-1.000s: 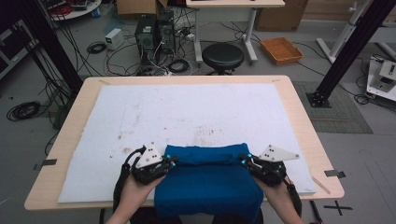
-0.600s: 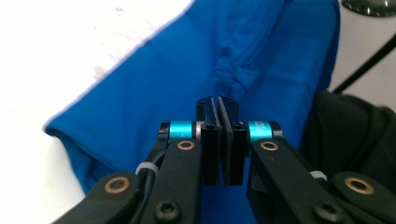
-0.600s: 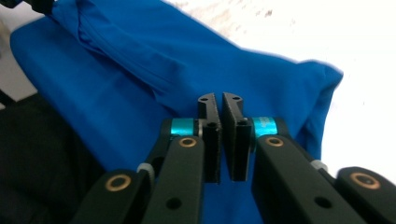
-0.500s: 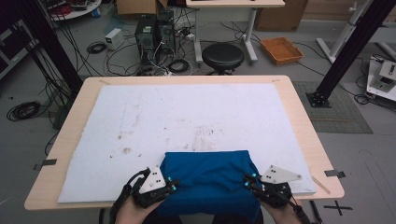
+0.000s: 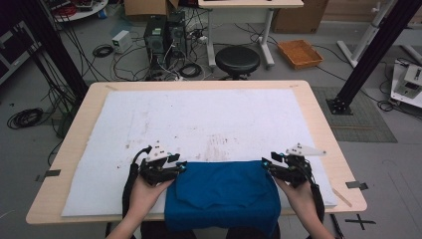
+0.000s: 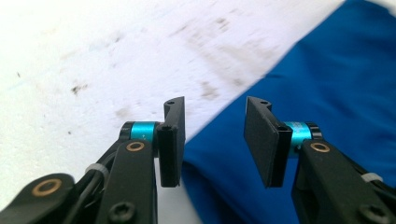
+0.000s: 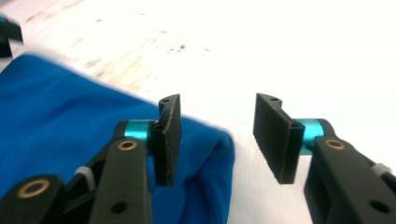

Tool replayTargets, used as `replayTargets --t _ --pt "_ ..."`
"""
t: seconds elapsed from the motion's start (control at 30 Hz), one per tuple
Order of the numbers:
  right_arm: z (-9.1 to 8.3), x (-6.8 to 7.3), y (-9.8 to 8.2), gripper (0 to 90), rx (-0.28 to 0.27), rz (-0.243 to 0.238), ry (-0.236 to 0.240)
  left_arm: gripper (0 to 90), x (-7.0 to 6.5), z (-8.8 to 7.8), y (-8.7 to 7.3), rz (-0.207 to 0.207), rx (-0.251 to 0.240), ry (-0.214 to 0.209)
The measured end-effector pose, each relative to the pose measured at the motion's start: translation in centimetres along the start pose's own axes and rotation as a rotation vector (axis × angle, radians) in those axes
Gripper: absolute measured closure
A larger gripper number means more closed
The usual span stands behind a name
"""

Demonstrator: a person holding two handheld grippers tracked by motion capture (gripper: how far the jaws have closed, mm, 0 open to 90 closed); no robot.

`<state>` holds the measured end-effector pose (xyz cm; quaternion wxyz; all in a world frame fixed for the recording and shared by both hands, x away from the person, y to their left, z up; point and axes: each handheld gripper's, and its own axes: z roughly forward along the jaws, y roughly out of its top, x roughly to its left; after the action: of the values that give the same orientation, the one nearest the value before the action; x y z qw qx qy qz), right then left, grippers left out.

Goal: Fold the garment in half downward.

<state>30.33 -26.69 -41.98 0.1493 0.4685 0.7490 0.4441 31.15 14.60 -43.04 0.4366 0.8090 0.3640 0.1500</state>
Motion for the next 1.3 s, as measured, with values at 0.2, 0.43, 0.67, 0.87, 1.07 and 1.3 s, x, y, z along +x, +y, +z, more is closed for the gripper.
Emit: replayTargets --t 0.2,0.43,0.67,0.87,1.07,1.3 --pt "2.5 -1.1 -0.6 73.9 0.126 0.052 0.045 65.0 0.5 1.0 -1.0 -0.053 0.074 -0.007" --pt "2.3 -1.4 -1.1 85.4 0.142 0.016 0.081 84.0 0.6 0.5 -1.3 -0.042 0.057 -0.035" --pt "1.6 -2.1 -0.7 62.5 0.042 0.041 0.064 52.7 1.5 0.0 -1.3 -0.102 -0.002 0.02" --pt "3.1 -2.2 -1.3 74.6 0.118 0.036 0.101 61.1 1.4 0.9 -1.5 -0.088 0.062 -0.056" --pt "2.8 -1.9 -1.2 84.6 0.114 -0.001 0.081 82.6 1.1 0.7 -1.4 -0.067 0.054 -0.041" --pt "3.2 -2.4 0.3 84.8 0.074 0.006 0.07 82.8 2.6 1.0 -0.1 -0.068 0.031 0.0"
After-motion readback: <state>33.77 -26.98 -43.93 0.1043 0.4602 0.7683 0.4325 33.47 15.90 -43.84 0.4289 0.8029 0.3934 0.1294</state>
